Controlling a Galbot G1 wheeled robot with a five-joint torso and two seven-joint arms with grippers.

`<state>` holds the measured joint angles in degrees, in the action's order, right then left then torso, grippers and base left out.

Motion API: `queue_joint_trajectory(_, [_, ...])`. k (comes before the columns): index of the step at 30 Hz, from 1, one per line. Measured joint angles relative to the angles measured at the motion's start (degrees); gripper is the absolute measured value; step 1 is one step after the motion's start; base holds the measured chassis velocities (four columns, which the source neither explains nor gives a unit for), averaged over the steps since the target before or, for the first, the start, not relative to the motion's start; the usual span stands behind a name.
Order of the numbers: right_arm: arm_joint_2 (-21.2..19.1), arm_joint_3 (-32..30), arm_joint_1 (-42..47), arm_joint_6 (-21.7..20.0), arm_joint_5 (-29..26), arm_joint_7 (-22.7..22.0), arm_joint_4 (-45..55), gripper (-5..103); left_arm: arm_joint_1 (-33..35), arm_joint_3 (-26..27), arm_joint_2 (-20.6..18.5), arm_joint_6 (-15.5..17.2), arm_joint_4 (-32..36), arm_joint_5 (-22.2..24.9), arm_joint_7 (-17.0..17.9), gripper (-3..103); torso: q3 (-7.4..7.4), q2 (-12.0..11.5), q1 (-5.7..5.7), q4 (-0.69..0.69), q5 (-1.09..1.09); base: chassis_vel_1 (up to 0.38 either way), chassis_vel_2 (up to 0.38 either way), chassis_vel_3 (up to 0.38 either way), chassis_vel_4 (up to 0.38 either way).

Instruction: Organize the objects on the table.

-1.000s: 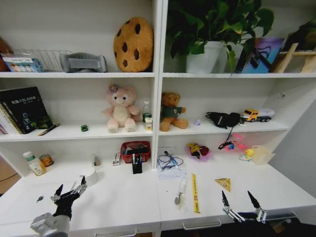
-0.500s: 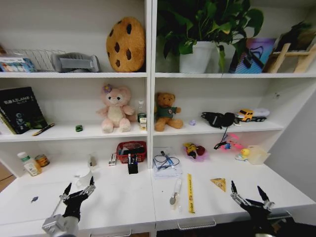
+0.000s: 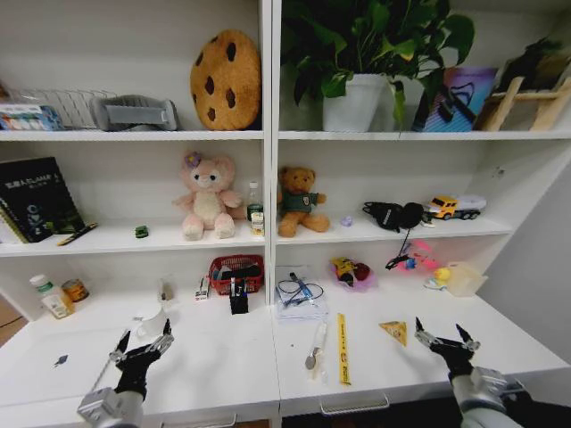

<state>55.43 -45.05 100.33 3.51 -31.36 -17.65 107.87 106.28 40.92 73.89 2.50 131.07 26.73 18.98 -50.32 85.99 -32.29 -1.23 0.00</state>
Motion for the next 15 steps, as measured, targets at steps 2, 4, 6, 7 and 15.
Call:
queue_joint_trajectory(2, [-0.31, 1.18, -1.02, -0.01, 0.28, 0.2, -1.03, 100, 0.02, -0.02, 0.01, 0.02, 0.0, 0.01, 0.02, 100, 0.0, 0.0, 0.0, 0.0, 0.0, 0.0, 0.0, 0.0, 0.0])
queue_joint_trajectory(4, [-0.53, 2.27, -2.04, -0.2, 0.49, 0.29, -1.78, 100, 0.01, 0.05, 0.01, 0.05, 0.0, 0.04, 0.03, 100, 0.0, 0.0, 0.0, 0.01, 0.0, 0.0, 0.0, 0.0, 0.0])
queue_joint_trajectory(6, [-0.83, 4.49, -4.19, -0.74, 0.77, 0.32, -3.28, 100, -0.15, 0.71, -0.06, 0.12, -0.02, 0.37, 0.11, 100, 0.0, 0.0, 0.0, 0.01, -0.01, 0.0, 0.0, 0.0, 0.0])
queue_joint_trajectory(7, [-0.83, 4.49, -4.19, -0.74, 0.77, 0.32, -3.28, 100, -0.15, 0.71, -0.06, 0.12, -0.02, 0.37, 0.11, 100, 0.0, 0.0, 0.0, 0.01, -0.01, 0.0, 0.0, 0.0, 0.0])
queue_joint_trajectory(15, [-1.13, 9.1, -9.36, -1.29, 1.63, 0.21, -8.5, 100, 0.22, 1.6, -0.46, 0.2, 0.12, 0.94, 0.18, 100, 0.0, 0.0, -0.01, 0.01, -0.01, 0.0, 0.0, 0.0, 0.0])
